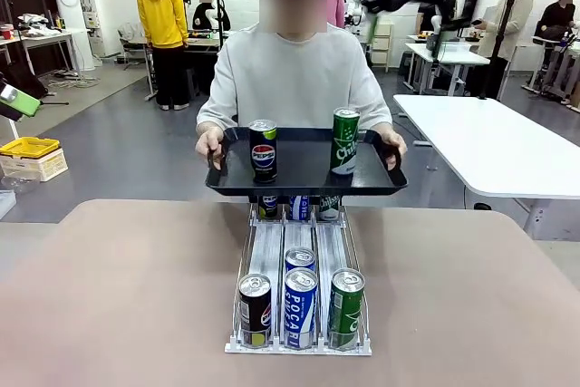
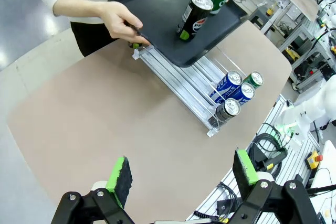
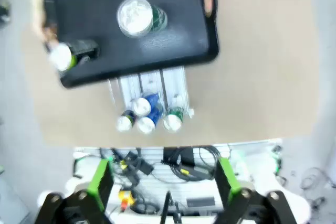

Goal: Retrieve and hand over the desired beverage to the person.
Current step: Place the picked can on the Handle tray extended by the person.

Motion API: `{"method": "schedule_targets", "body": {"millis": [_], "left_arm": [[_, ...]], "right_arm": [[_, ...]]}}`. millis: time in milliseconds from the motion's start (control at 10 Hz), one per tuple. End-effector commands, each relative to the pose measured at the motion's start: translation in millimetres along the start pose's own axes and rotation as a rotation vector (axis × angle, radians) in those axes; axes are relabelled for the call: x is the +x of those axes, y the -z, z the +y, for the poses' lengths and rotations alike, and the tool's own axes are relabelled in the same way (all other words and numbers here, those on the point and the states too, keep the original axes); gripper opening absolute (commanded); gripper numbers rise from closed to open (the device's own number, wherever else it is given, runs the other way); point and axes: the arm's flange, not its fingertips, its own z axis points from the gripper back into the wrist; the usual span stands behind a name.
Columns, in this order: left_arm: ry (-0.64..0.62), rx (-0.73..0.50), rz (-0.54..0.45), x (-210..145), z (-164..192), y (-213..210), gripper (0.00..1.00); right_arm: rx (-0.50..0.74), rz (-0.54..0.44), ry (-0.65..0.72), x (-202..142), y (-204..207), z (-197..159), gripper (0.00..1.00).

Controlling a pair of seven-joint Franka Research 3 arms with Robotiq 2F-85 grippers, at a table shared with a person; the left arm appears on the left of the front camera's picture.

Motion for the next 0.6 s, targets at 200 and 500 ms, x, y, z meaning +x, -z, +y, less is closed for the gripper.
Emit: {"method": "schedule_targets", "body": {"millis": [200,500], "left_arm": [[-0.001,-0.007,0.008,1.0,-1.6,-0.8,1.00],[-0.001,-0.007,0.008,1.0,-1.6,-0.8,1.00]], "right_arm": [[-0.090,0.054,-0.151,-53.0,42.1,-125.1,1.00],[-0.181,-0.026,-0.304,-29.9,45.7,-172.4,1.00]]}}
